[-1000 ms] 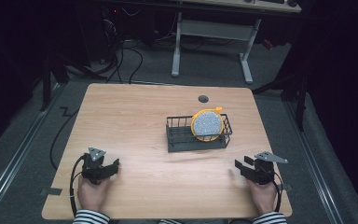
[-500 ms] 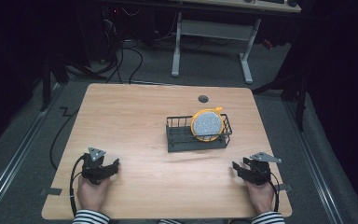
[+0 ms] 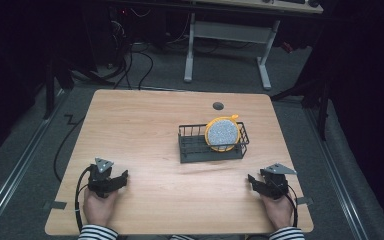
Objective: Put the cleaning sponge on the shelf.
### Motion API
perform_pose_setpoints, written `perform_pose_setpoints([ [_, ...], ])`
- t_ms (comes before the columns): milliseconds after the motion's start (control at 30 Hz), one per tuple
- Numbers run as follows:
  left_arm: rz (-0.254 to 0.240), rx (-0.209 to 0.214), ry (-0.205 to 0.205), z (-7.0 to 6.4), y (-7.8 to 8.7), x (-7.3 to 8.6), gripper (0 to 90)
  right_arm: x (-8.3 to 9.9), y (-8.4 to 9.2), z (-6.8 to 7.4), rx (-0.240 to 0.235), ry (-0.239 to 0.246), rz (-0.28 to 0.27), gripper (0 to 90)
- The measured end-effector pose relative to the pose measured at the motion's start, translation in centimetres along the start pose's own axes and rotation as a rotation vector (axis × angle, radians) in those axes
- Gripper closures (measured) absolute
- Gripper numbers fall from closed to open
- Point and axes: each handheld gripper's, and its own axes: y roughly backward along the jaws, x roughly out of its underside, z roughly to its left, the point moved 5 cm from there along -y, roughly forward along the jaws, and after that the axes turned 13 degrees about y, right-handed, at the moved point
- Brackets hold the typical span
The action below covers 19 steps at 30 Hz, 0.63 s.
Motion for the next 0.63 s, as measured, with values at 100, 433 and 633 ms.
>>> perform_pose_setpoints([
  [100, -0.001, 0.0, 0.001, 0.0, 0.01, 0.0, 28.2, 0.0, -0.04, -0.04, 0.002, -0.003, 0.001, 39.6],
  [433, -0.001, 0.009, 0.005, 0.05, 0.02, -0.02, 28.6, -0.04, -0.08, -0.05, 0.002, -0.007, 0.004, 38.7],
  [633, 0.008, 0.023, -0.003, -0.07, -0.08, -0.02, 23.7, -0.05, -0.08, -0.06, 0.0, -0.005, 0.005, 38.4],
])
